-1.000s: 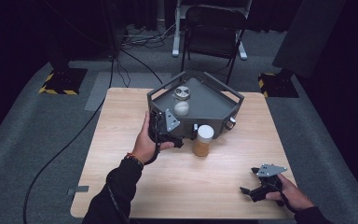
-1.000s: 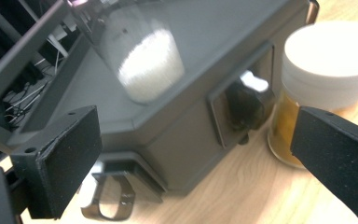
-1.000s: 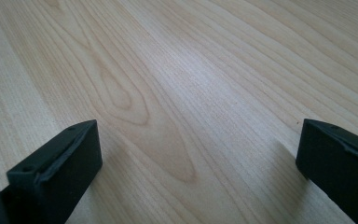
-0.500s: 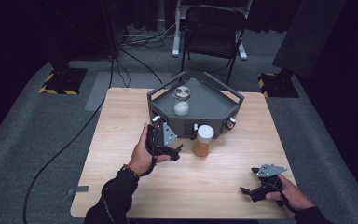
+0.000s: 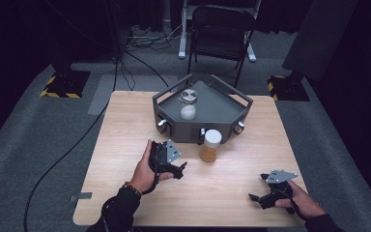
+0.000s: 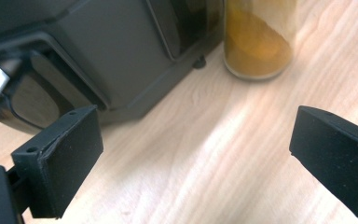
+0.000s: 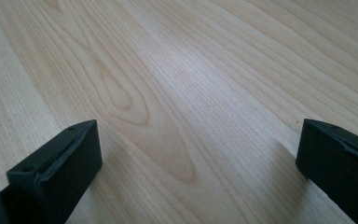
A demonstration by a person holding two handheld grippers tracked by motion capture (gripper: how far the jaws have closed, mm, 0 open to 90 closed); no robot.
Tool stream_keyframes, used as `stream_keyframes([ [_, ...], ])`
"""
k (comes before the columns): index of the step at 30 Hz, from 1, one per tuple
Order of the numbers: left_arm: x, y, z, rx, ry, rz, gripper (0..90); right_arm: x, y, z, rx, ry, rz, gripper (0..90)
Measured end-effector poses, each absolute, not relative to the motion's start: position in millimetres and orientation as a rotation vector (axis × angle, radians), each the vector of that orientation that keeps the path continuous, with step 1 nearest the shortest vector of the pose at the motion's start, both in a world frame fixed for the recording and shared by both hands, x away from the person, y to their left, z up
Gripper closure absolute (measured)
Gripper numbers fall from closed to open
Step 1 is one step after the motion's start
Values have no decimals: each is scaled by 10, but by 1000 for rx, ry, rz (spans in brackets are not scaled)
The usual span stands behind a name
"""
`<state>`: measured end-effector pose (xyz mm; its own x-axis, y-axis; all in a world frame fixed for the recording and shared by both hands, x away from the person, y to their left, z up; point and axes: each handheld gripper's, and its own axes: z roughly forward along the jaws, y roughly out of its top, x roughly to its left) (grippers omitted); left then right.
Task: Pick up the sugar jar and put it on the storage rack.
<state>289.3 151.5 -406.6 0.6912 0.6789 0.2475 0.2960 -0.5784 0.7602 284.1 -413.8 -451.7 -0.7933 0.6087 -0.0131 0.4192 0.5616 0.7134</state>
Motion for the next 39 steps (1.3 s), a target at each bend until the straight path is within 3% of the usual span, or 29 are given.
stream_keyframes([
  [22,2697,1783,-4297,2330,766,627,20,2837,-4137,-4517,855,2538,1058,0],
  [39,2663,2090,-4391,2328,855,541,19,2837,-4137,-4517,855,2539,1059,0],
])
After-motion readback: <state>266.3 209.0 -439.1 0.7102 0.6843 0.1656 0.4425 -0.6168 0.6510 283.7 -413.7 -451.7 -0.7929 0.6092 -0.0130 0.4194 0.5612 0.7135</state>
